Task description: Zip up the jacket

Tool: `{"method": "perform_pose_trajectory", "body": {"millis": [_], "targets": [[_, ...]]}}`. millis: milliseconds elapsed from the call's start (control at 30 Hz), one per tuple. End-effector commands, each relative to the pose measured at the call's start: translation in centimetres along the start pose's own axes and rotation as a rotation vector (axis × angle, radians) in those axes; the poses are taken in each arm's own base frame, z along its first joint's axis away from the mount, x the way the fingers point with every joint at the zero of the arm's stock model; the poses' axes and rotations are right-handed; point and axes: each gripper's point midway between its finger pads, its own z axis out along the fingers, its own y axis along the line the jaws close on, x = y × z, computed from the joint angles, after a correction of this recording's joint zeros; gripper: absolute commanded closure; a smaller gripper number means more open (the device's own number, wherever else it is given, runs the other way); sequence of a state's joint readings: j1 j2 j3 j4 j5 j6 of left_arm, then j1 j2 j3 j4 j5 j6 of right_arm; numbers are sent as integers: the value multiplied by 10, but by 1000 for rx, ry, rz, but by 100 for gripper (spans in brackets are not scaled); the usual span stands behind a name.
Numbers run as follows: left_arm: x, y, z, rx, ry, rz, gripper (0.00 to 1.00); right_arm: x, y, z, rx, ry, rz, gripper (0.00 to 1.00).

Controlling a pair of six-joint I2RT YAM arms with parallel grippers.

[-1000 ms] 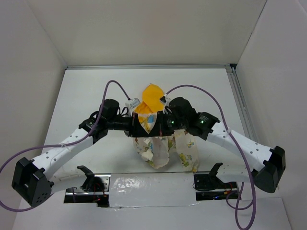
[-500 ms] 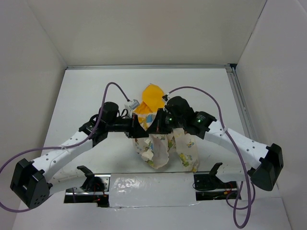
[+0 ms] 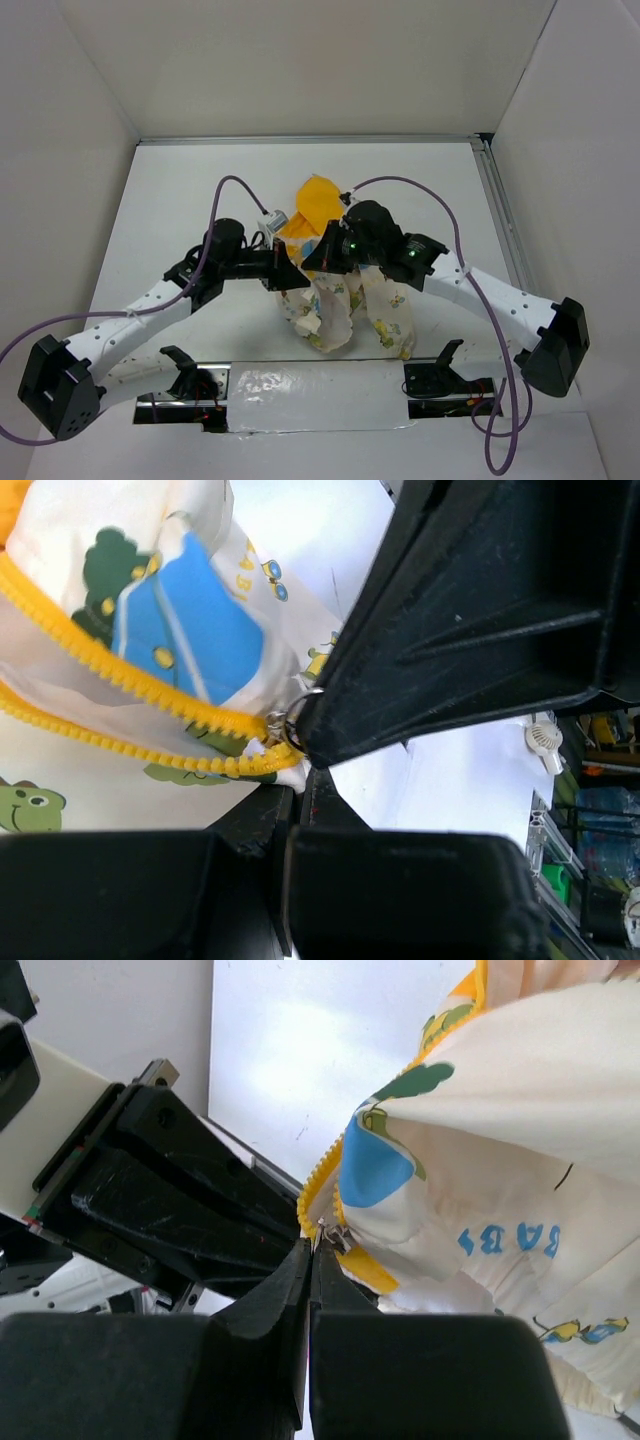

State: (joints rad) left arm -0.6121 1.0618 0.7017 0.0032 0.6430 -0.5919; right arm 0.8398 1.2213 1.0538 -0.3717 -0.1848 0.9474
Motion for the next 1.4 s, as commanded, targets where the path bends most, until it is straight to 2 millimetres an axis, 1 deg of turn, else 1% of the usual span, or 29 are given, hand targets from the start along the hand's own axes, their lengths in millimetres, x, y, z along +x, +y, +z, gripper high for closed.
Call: {"method": "perform_pose_trajectory", "body": {"millis": [0, 100, 167, 267, 300, 333, 400, 467, 500, 567, 600, 633, 667, 700, 767, 833, 867, 933, 967, 1000, 1033, 1067, 1100, 1133, 1167, 1200, 1267, 1300, 1367], "targets": [[77, -25, -14, 120, 280, -151, 100, -129, 80, -30, -250, -514, -10, 100], [81, -25, -18, 105, 286, -167, 100, -141, 74, -31, -245, -540, 24, 100], [83, -24, -22, 79, 282, -171, 100, -140, 70, -32, -243, -539, 25, 100], [76, -16, -23, -4, 247, -169, 100, -121, 73, -32, -267, -433, 8, 100], [71, -12, -22, -39, 226, -161, 100, -106, 69, -30, -263, -361, -5, 100], [59, -14, -22, -50, 204, -150, 100, -98, 67, -30, -260, -331, -14, 100], [50, -17, -21, -51, 177, -120, 100, -84, 61, -28, -254, -274, -27, 100], [37, -21, -21, -48, 147, -87, 100, -78, 53, -26, -235, -260, -41, 100], [29, -25, -21, -48, 133, -80, 94, -74, 47, -25, -216, -242, -49, 100], [27, -18, -22, -110, 140, -105, 54, -70, 42, -25, -185, -223, -60, 100], [23, -18, -23, -128, 136, -112, 27, -71, 40, -26, -167, -231, -60, 100], [21, -12, -25, -178, 124, -122, 8, -71, 37, -28, -150, -231, -60, 100], [20, -10, -27, -203, 121, -131, 1, -68, 32, -29, -121, -220, -59, 100], [22, -7, -31, -232, 126, -142, 1, -71, 36, -36, -122, -232, -63, 100], [14, -2, -39, -301, 74, -148, 1, -70, 26, -42, -58, -228, -60, 100], [5, -6, -46, -320, 35, -123, 1, -76, 28, -50, -25, -242, -64, 100], [0, -6, -48, -341, 15, -107, 1, -74, 19, -50, 23, -233, -50, 100], [-10, -12, -52, -362, -10, -73, 1, -75, 24, -50, 23, -221, -53, 100], [-19, -15, -54, -398, -41, -42, 1, -72, 19, -45, 49, -195, -40, 100], [-19, -13, -53, -430, -34, -30, 1, -75, 26, -47, 37, -192, -40, 100], [-22, -12, -52, -462, -44, -16, 1, -76, 27, -46, 48, -185, -28, 100], [-25, -21, -47, -462, -37, 31, 1, -78, 27, -43, 68, -178, -30, 100], [-31, -15, -46, -518, -59, 45, 1, -79, 25, -40, 87, -173, -24, 100], [-27, -21, -41, -525, -44, 74, 1, -78, 21, -40, 114, -160, -20, 100], [-32, -28, -39, -531, -52, 104, 1, -78, 14, -32, 149, -140, -15, 100], [-37, -15, -36, -624, -74, 128, 1, -83, 16, -33, 150, -141, -5, 100], [-34, -20, -22, -662, -50, 205, 1, -84, 14, -26, 158, -118, 13, 100], [-42, -13, -23, -732, -89, 236, 1, -87, 11, -25, 161, -114, 18, 100], [-39, -11, -15, -803, -76, 238, 3, -87, 9, -21, 166, -92, 26, 100]]}}
